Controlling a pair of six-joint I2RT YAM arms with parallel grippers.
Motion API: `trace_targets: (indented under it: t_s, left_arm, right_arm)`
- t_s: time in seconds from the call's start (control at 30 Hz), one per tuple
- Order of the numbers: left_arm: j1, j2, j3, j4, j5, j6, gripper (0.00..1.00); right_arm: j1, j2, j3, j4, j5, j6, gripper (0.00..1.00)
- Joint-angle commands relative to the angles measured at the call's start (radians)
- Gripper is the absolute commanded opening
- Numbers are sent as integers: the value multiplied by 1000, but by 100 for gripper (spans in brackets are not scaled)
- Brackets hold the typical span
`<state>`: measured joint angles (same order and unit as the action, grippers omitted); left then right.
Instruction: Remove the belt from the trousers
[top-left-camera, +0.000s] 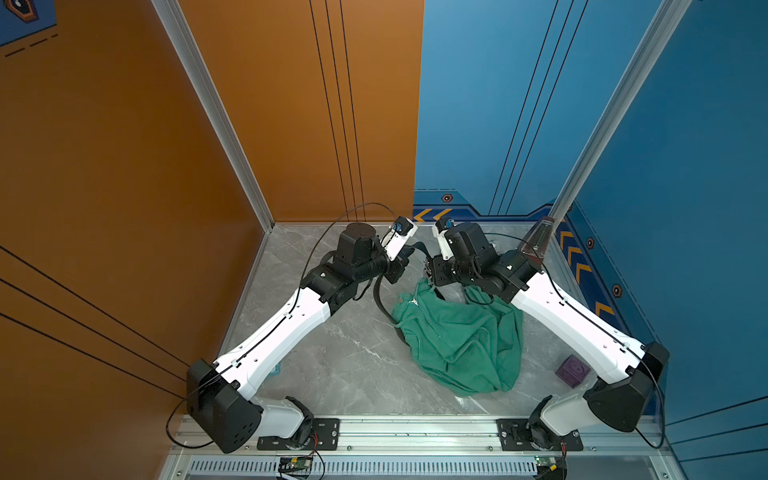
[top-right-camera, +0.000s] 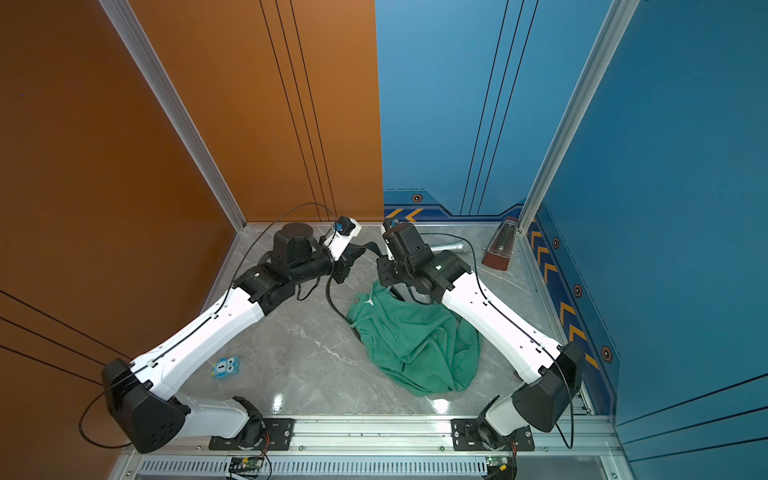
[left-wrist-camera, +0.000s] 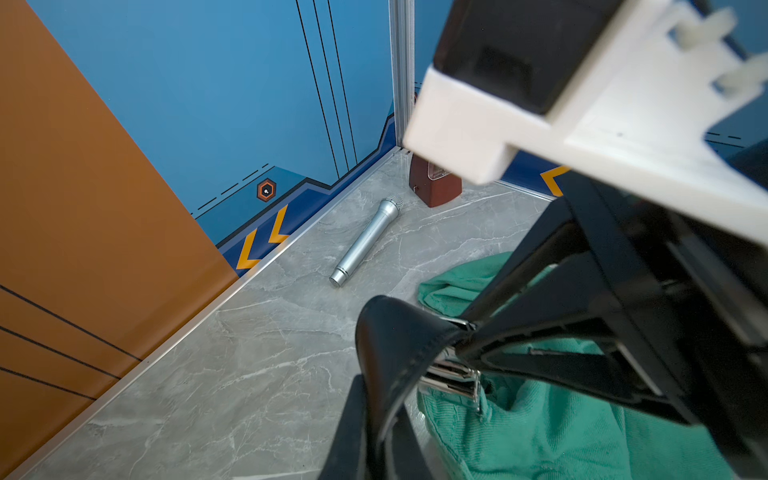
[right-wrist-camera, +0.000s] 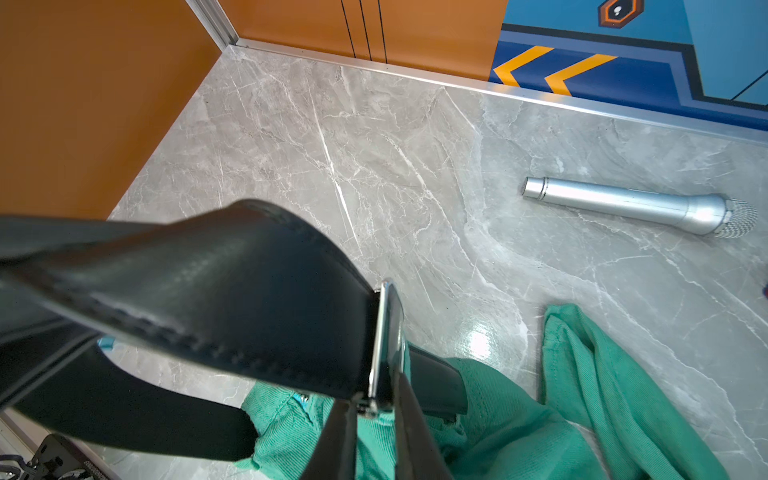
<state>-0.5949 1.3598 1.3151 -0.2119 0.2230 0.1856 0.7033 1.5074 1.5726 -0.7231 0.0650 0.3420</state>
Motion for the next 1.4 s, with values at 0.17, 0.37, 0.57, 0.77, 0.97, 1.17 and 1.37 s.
trace_targets:
  t_s: [0.17,0.37,0.57,0.77,0.97,1.17,1.37]
  left_arm:
    - [13,-68,89,111,83,-65,0]
    - [36,-96,93,153,112,-114,0]
    - [58,-129,92,172,113,-126,0]
    - [82,-156,93,191,108,-129,0]
    - [99,-174,84,214,85,-128,0]
    - [105,-172,89,223,88,-132,0]
    - [107,-125,67,222,89,-121,0]
  right_arm:
    - [-98,14,-150,5,37,58,4]
    - [-129,29,-224,39,22,61,11]
    - [-152,51,-279,76,-8,66,15]
    - [-155,71,-302,91,-18,63,12]
    - [-156,89,-302,96,-50,54,24]
    - [-145,98,-297,112,-75,45,16]
    - [-89,31,-280,135,-28,7,26]
